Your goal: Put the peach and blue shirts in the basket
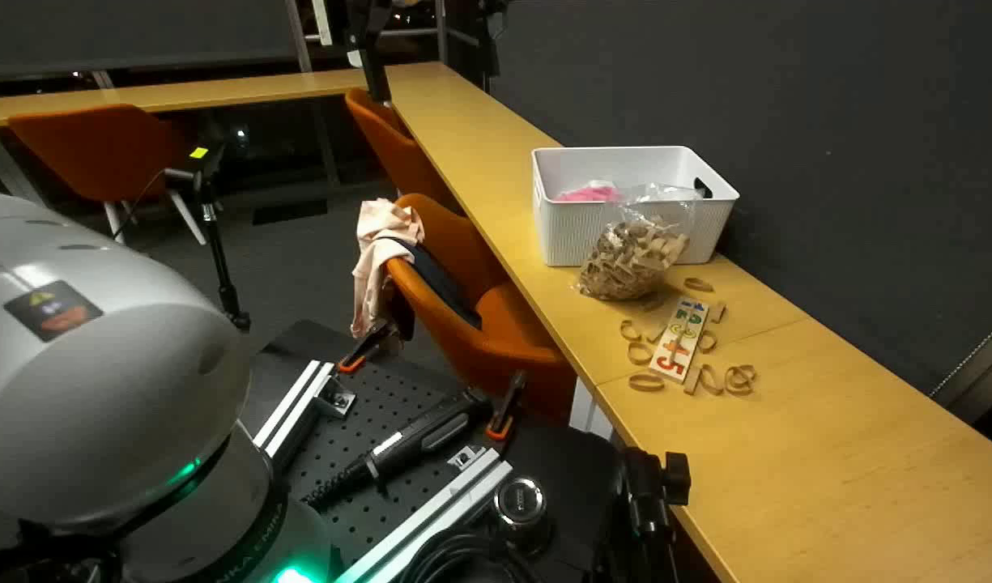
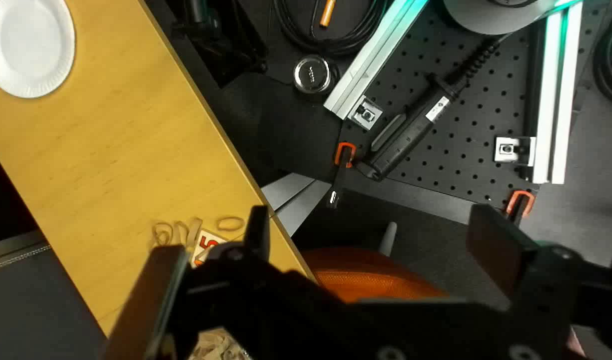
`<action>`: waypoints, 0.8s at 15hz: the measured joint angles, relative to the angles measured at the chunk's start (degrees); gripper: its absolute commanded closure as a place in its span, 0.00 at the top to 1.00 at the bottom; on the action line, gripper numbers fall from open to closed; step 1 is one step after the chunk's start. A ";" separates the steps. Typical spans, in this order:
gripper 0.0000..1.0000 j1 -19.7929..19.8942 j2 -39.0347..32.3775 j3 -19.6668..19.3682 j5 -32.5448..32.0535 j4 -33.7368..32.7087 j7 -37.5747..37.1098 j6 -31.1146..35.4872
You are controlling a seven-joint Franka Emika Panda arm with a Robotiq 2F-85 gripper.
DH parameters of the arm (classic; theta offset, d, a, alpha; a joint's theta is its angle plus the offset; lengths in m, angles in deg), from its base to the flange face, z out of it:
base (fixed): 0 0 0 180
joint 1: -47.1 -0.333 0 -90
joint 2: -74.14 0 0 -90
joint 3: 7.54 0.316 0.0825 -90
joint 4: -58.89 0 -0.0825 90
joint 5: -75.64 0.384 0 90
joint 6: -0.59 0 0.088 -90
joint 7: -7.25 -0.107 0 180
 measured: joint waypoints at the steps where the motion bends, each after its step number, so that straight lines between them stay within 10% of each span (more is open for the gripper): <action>1: 1.00 0.00 0.00 0.00 0.00 -0.05 0.00 0.06; 12: 1.00 -3.66 -21.84 -7.25 -3.46 -18.71 16.26 6.81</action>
